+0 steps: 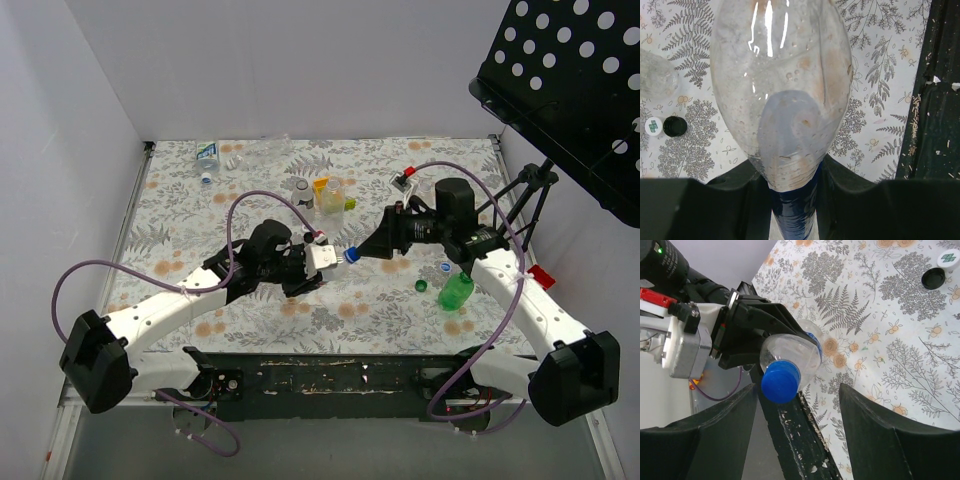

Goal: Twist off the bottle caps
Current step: Unscrew the bottle cap from the plastic bottle.

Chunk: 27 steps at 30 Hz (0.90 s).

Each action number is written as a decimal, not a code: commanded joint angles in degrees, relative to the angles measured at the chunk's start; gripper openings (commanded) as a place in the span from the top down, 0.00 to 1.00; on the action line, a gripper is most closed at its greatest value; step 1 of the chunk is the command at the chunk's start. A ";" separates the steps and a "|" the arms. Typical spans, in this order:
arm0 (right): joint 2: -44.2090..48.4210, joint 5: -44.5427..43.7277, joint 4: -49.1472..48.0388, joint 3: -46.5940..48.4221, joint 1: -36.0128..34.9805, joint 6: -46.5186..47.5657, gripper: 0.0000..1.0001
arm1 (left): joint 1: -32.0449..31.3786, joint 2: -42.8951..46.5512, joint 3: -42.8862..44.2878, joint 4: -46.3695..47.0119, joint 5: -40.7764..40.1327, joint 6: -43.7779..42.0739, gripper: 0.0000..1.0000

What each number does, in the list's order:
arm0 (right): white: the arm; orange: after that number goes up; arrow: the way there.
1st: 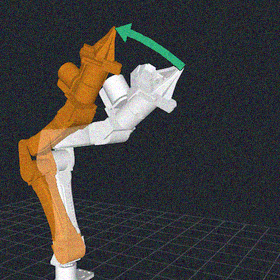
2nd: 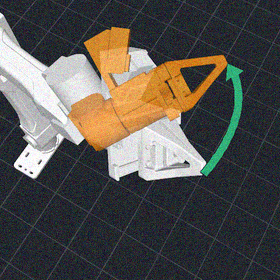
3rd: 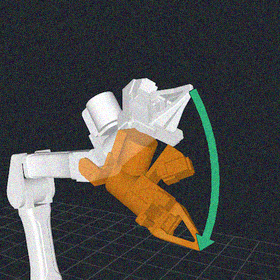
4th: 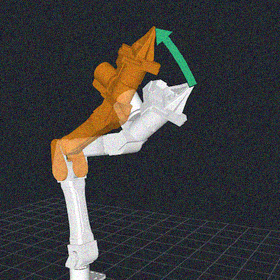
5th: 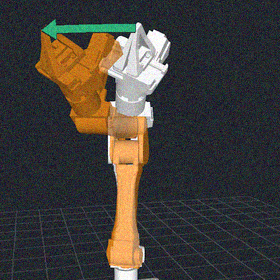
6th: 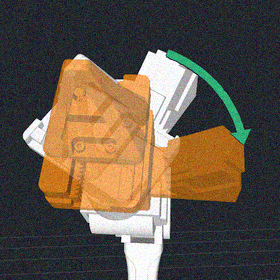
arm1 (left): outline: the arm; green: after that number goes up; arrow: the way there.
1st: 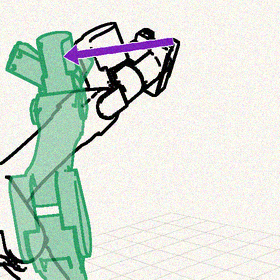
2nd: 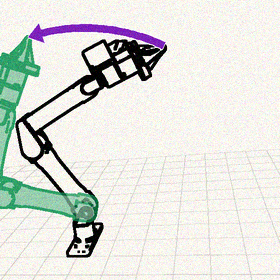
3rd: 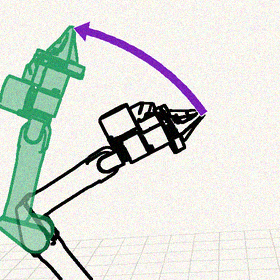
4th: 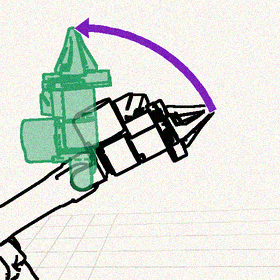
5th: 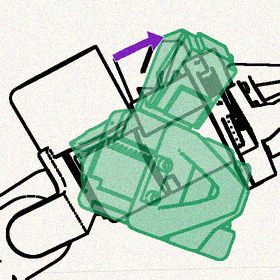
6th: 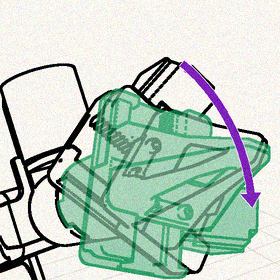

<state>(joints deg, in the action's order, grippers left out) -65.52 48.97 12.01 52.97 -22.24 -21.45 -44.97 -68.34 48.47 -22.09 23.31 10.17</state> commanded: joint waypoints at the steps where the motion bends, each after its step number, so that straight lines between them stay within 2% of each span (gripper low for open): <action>1: -1.10 0.25 -3.32 2.31 -1.49 -3.25 0.26 | -0.64 -0.48 1.89 1.26 -1.07 0.37 0.83; 6: -1.90 -1.33 -2.08 1.79 -3.33 -1.31 0.27 | -0.82 -1.18 2.86 1.26 -1.69 0.64 0.82; 9: -1.72 -1.69 -1.99 1.61 -3.86 0.00 0.34 | -0.91 -1.36 3.04 1.26 -1.87 0.64 0.83; 12: -1.81 -1.33 -2.60 1.35 -3.95 0.88 0.51 | -0.91 -1.80 3.21 1.26 -2.04 0.64 0.83; 13: -1.81 -1.51 -2.61 1.43 -3.95 1.32 0.53 | -0.91 -1.71 3.39 1.17 -2.04 0.46 0.82; 19: -0.76 2.96 -5.15 0.12 -4.04 7.29 0.98 | -1.08 -1.54 3.56 0.20 -1.78 -0.42 0.82; 20: -0.67 4.19 -5.15 0.12 -4.04 9.65 0.99 | -1.00 -1.45 3.48 -0.23 -1.34 -0.85 0.82; 21: -0.67 7.16 -4.37 0.46 -4.04 13.33 0.99 | -1.00 -1.19 3.30 -0.93 -0.47 -1.55 0.83; 23: -1.19 14.18 2.71 3.35 -4.04 28.66 0.99 | -1.08 -0.84 3.30 -2.78 1.90 -3.48 0.83; 24: -1.89 18.75 9.11 6.50 -4.04 37.45 0.99 | -1.00 -0.83 3.39 -4.53 3.48 -4.54 0.83; 25: -3.03 21.84 17.35 10.01 -4.13 50.85 0.99 | -1.00 -0.66 3.82 -6.11 4.98 -5.33 0.82; 27: -5.57 23.19 34.93 16.52 -4.74 71.02 0.99 | -1.00 -0.75 4.79 -8.92 8.75 -7.00 0.82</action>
<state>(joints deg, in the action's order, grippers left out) -68.73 58.11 21.17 57.08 -25.80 8.16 -45.65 -70.08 50.11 -24.73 25.06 7.73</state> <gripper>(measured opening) 0.269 0.301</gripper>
